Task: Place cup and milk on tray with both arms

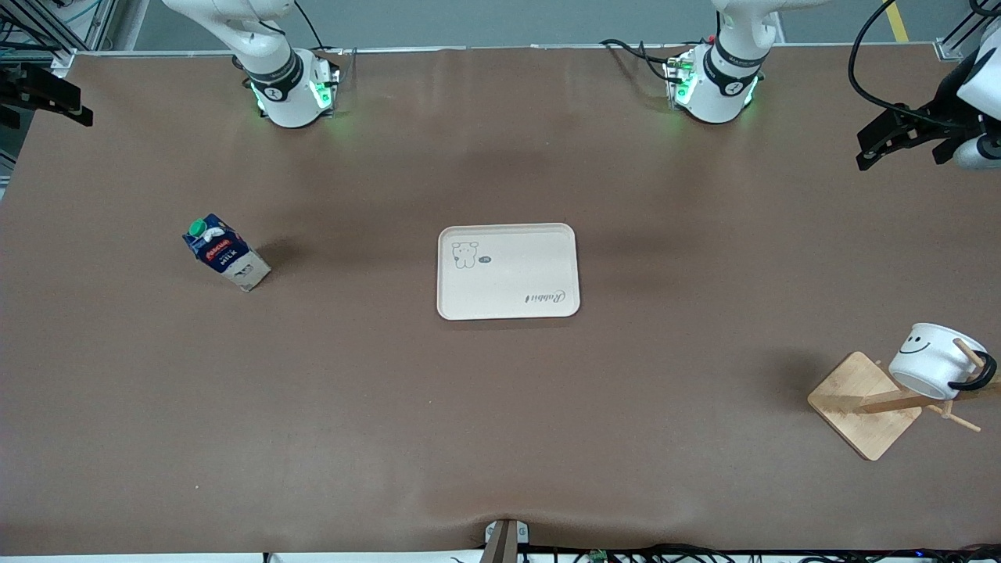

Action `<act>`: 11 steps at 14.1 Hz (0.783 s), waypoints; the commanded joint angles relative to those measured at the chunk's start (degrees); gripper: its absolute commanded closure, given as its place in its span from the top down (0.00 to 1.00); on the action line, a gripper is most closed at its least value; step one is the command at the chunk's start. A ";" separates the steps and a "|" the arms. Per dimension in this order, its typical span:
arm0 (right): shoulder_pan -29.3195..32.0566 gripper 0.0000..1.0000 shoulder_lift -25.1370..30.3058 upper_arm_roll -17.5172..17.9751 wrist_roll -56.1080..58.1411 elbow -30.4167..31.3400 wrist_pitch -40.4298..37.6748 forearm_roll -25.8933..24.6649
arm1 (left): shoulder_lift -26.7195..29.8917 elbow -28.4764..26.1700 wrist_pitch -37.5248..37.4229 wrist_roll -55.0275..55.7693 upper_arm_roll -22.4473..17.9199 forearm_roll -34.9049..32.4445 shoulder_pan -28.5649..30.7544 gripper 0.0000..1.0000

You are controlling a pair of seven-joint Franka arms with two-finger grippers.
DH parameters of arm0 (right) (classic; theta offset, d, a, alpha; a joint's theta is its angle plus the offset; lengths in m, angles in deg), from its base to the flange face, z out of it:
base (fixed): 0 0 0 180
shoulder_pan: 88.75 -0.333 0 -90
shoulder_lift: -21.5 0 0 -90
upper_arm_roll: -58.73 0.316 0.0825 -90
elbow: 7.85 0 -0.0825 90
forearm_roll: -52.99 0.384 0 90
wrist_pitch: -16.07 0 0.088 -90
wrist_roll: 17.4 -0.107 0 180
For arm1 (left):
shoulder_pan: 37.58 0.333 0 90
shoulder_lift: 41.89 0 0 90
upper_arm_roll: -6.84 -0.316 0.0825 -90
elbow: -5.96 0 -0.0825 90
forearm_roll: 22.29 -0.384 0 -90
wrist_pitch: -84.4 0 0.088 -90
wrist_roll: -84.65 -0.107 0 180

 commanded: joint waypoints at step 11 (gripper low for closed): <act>0.95 1.00 -2.07 0.67 0.37 -1.27 -0.46 0.18 | -1.89 2.32 2.29 0.85 -0.32 -0.19 5.27 1.00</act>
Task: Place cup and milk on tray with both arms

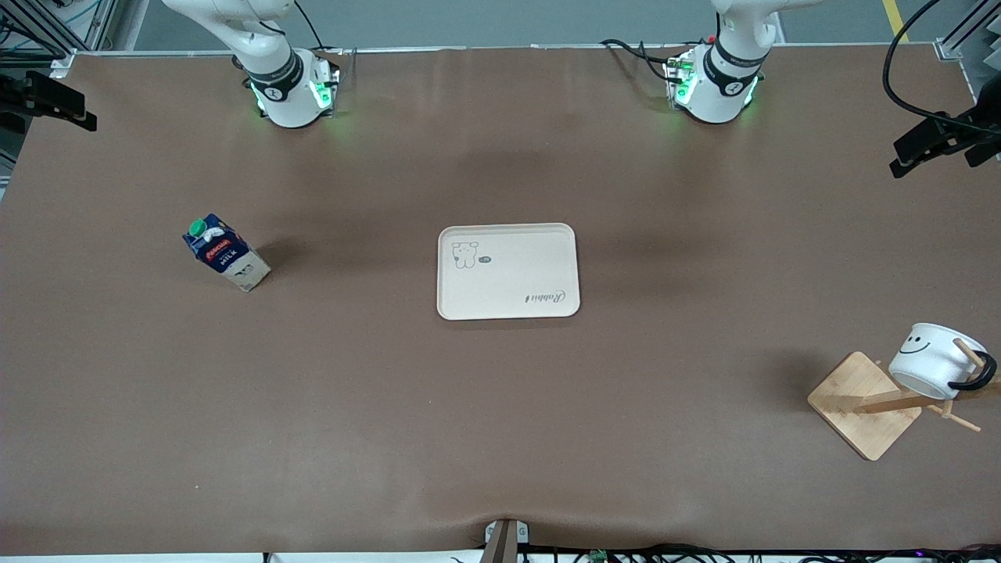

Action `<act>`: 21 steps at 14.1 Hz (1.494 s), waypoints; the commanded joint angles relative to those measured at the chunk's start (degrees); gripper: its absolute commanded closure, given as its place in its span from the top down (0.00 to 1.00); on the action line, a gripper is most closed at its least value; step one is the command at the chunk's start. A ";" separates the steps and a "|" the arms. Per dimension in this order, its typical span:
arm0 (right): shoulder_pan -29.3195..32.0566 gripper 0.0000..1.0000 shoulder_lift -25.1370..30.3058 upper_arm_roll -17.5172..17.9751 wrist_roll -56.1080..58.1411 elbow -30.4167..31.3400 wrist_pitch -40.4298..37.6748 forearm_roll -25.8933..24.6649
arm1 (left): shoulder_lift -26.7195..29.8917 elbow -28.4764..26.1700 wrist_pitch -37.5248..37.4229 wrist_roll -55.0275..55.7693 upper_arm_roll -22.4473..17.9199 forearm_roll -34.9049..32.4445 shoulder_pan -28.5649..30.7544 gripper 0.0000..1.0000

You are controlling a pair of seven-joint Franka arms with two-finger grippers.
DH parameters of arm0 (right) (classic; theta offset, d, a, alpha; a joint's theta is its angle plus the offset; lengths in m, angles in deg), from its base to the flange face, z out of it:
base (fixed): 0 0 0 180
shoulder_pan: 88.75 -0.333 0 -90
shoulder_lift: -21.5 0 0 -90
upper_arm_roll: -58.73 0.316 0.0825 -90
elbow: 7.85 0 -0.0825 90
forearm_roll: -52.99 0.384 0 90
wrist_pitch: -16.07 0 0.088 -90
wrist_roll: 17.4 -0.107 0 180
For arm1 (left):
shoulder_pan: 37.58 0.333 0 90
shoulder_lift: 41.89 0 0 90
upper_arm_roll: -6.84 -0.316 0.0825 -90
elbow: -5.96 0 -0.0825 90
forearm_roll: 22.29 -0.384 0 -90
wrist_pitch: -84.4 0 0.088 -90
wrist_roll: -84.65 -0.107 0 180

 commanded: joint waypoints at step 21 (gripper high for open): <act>1.30 1.00 -1.46 0.70 0.18 -0.96 -1.80 0.09 | 4.60 -18.32 28.23 11.05 0.30 4.91 9.96 1.00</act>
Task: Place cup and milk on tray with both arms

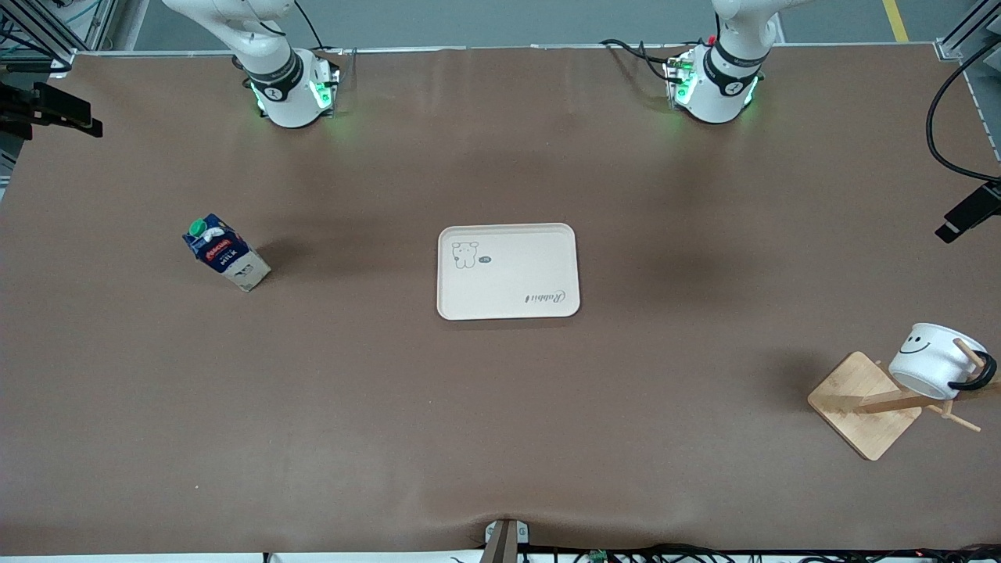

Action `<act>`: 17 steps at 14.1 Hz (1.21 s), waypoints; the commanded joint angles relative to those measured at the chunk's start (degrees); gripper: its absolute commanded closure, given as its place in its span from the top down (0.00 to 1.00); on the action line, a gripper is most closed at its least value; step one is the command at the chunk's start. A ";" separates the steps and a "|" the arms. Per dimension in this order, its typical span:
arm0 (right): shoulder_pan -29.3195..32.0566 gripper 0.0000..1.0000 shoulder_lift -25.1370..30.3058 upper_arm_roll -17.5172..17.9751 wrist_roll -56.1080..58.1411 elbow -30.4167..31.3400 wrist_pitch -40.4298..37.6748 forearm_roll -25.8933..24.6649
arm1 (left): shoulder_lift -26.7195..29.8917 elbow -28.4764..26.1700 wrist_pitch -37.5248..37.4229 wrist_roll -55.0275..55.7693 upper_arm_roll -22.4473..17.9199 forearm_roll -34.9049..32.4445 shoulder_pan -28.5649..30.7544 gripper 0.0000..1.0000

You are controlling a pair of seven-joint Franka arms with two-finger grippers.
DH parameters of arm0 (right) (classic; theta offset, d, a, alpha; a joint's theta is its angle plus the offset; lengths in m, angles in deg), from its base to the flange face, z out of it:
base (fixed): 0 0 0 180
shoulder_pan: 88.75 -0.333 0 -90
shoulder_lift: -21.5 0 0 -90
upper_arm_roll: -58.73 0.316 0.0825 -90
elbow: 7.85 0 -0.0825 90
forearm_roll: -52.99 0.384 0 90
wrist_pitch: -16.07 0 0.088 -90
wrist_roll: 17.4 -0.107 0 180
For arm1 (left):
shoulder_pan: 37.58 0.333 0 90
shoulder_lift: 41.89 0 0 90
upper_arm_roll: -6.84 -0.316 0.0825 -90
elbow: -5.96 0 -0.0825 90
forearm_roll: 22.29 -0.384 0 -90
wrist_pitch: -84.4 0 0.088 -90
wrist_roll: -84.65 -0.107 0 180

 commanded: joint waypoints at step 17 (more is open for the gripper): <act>2.30 1.00 -8.46 0.63 -0.19 -1.57 1.20 -1.93 | -6.70 -17.15 40.10 0.86 0.89 4.67 4.62 1.00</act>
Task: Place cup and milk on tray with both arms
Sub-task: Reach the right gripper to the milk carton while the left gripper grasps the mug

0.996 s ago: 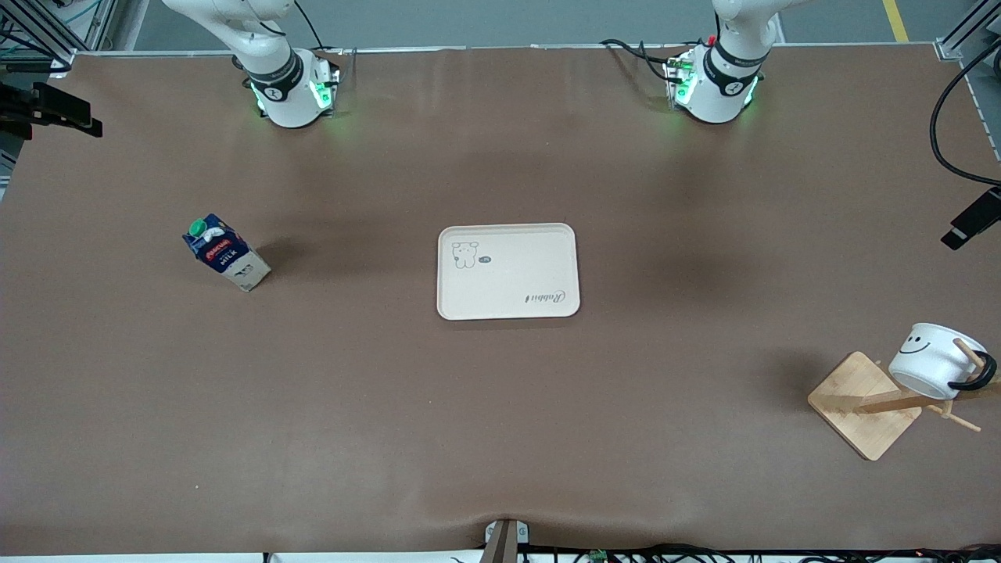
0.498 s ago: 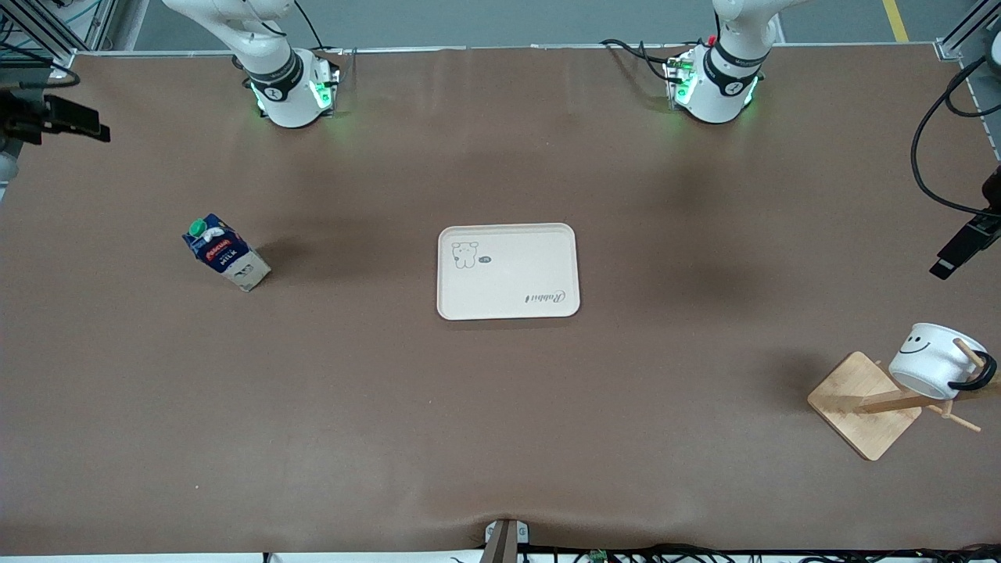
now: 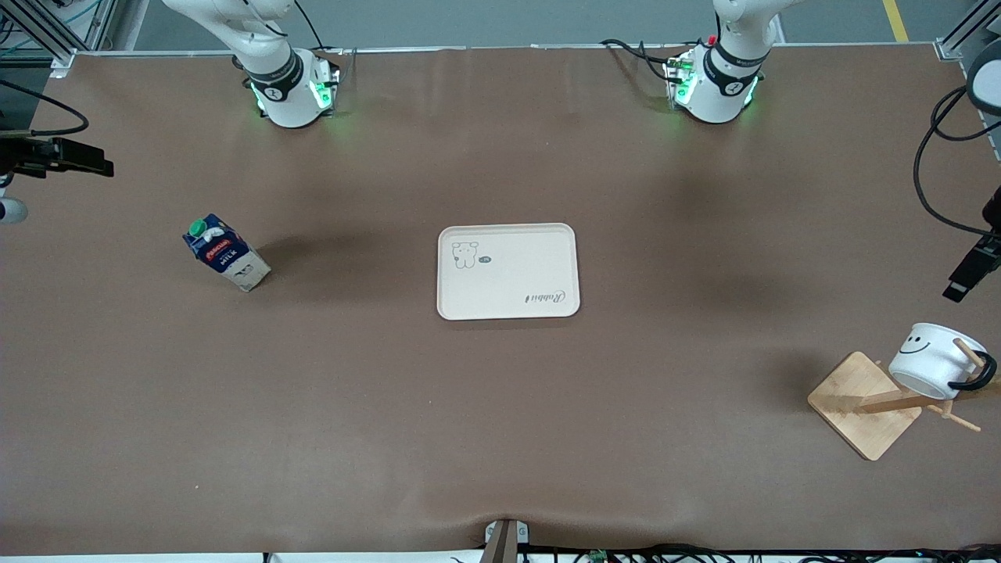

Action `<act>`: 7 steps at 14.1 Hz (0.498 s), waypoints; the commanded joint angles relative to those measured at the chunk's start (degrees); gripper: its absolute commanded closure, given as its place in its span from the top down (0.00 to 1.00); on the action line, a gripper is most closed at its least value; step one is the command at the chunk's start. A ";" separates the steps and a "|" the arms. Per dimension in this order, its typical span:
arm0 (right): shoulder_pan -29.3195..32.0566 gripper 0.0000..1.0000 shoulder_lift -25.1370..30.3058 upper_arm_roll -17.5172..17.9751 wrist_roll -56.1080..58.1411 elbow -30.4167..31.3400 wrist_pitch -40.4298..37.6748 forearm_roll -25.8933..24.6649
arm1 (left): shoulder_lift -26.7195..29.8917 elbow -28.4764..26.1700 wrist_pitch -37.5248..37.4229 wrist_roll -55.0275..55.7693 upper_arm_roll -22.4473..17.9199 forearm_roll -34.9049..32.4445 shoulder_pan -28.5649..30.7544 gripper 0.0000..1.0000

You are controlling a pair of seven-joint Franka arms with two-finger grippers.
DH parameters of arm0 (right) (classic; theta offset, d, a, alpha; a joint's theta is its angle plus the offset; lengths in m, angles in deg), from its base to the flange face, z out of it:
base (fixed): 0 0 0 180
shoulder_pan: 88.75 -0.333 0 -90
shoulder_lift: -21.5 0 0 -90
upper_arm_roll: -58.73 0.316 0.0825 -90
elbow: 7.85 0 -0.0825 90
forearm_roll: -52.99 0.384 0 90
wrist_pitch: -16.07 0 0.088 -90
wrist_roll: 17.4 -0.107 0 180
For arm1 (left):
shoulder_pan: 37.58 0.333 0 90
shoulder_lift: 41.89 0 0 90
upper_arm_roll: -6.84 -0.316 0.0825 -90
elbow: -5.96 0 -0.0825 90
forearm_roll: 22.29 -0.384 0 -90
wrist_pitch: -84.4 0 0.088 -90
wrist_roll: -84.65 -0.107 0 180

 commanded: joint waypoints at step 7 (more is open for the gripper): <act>3.33 1.00 -7.38 0.72 -0.25 -0.08 -6.36 0.76 | -9.20 0.25 16.80 -3.09 2.89 1.54 -0.57 0.99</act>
